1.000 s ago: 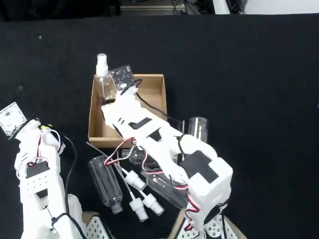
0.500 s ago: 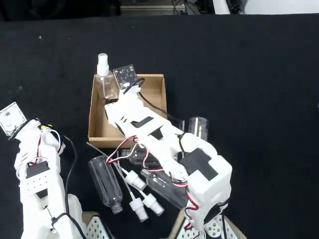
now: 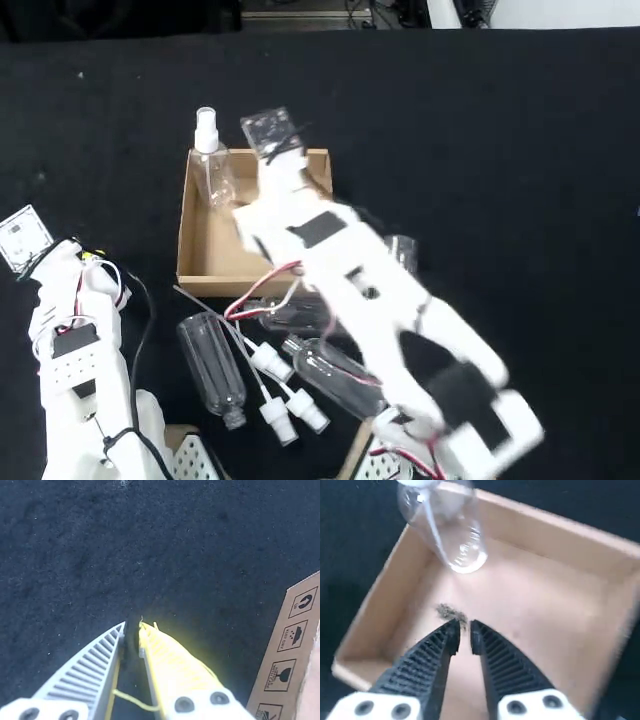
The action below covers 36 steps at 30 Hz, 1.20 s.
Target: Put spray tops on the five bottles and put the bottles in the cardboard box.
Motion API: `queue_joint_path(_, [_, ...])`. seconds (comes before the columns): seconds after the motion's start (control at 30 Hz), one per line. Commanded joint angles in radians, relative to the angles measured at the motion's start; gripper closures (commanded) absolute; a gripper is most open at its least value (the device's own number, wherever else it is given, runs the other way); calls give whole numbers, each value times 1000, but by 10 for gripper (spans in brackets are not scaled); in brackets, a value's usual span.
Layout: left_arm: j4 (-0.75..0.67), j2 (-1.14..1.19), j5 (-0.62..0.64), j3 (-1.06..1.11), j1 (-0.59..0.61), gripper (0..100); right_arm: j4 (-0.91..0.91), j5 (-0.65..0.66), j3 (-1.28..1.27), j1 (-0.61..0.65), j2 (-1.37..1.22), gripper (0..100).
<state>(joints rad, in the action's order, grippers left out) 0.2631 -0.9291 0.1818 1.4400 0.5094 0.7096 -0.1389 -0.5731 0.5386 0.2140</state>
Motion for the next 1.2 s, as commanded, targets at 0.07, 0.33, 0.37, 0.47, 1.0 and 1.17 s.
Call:
queue_joint_path(0.07, [-26,-14,2,-8,7,970,213,-9,53,-175,252,812])
queue_joint_path(0.33, [-23,-14,2,-8,7,970,61,-61,-137,-276,179,812])
queue_joint_path(0.37, [-21,-14,2,-8,7,970,28,-61,-159,-279,163,812])
queue_joint_path(0.47, [-20,-14,2,-7,7,970,-31,-61,-188,-272,131,812])
queue_joint_path(1.0, [-25,-25,2,7,8,970,-133,9,-197,-278,-56,933])
queue_joint_path(1.17, [-25,-25,2,8,8,970,-132,9,-197,-281,-61,979])
